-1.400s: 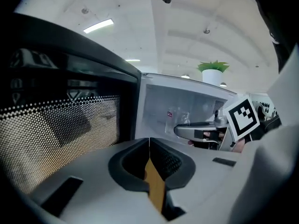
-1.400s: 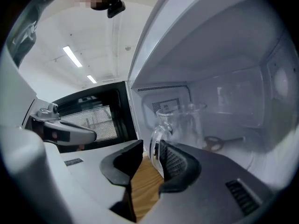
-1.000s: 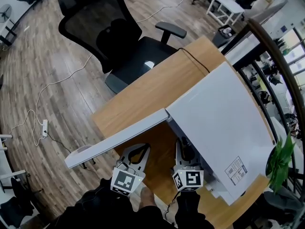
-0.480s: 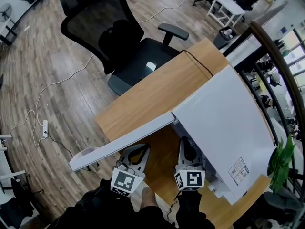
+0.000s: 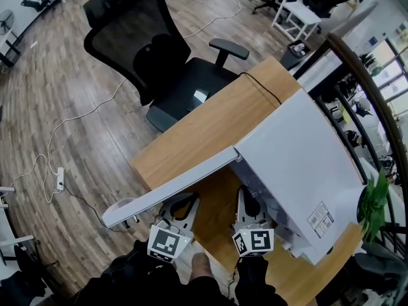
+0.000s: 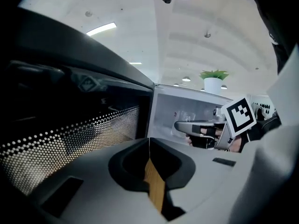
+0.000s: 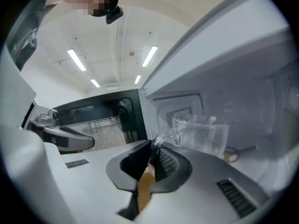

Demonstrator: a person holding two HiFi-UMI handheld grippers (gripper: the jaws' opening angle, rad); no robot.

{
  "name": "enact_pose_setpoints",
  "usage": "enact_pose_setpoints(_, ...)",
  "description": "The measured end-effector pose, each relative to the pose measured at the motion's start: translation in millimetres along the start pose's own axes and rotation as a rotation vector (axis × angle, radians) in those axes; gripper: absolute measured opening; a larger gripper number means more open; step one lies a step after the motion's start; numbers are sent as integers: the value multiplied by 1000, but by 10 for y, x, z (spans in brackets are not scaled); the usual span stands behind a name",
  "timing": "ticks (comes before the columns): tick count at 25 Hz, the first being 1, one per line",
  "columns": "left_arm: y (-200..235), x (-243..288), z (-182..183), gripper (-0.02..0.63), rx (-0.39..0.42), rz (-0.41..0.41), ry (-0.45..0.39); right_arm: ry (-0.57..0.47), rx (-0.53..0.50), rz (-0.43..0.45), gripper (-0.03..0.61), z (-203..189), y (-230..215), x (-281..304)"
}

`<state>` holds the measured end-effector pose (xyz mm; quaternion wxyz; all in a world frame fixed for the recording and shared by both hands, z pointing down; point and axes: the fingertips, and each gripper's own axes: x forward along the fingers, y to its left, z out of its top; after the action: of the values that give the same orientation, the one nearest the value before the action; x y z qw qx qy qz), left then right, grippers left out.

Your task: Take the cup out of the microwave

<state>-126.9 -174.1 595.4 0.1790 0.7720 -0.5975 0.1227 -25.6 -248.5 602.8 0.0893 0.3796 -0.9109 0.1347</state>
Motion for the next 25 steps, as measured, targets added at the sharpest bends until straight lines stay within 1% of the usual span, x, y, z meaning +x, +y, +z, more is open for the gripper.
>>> enact_pose_setpoints(12,-65,-451,156,26,39,-39,-45,-25,4,-26,18,120,451,-370)
enact_pose_setpoints(19,-190,-619,262,26,73,-64,-69,-57,24,-55,18,177,581,-652)
enact_pose_setpoints(25,-317,-729,448,26,111,-104,-94,-83,38,-90,18,288,647,-896)
